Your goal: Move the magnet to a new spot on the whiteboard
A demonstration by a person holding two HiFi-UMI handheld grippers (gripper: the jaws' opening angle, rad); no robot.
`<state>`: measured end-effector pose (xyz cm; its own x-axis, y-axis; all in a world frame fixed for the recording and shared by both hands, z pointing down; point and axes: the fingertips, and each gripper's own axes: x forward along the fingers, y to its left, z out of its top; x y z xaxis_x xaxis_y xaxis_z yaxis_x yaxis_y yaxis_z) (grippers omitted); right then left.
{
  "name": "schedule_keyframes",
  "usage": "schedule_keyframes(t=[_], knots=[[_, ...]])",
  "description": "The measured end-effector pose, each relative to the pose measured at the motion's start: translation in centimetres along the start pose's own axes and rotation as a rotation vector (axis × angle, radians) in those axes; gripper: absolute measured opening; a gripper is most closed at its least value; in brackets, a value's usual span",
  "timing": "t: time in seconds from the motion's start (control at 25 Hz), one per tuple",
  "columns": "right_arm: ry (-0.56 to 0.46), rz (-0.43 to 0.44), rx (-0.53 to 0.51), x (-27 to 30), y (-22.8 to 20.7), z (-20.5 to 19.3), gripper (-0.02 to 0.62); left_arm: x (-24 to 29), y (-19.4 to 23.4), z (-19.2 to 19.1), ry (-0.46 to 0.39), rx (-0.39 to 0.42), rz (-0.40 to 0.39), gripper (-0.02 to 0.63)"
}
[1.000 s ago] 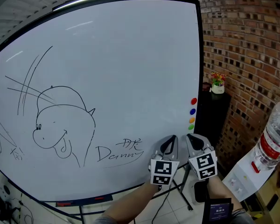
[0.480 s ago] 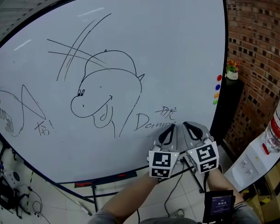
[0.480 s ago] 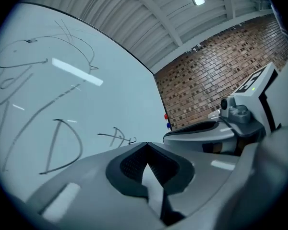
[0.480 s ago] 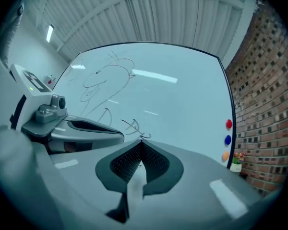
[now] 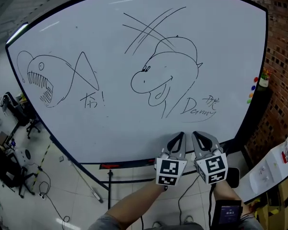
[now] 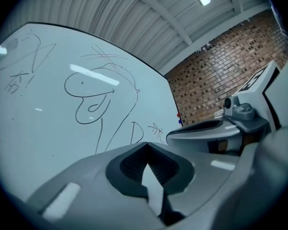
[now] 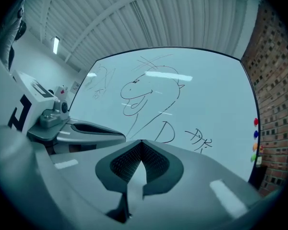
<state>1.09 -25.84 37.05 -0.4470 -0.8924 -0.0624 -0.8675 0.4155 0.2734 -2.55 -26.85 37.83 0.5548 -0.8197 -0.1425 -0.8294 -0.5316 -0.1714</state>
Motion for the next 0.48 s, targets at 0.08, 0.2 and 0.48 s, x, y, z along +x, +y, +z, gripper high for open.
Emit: schedule_keyframes(t=[0.08,0.2,0.48], knots=[[-0.003,0.039,0.015,-0.7,1.7,-0.1,0.006,-1.7,0.1,-0.4,0.017,0.002,0.033,-0.002],[-0.016,0.094,0.034,-2.2,3.1,-0.3,0.006,-3.8,-0.6,-0.8,0.037,0.005,0.088,-0.002],[-0.012,0.194,0.067,-6.7,4.0,-2.2,0.006,-7.8,-3.6,-2.0,0.093,-0.009,0.22,-0.002]])
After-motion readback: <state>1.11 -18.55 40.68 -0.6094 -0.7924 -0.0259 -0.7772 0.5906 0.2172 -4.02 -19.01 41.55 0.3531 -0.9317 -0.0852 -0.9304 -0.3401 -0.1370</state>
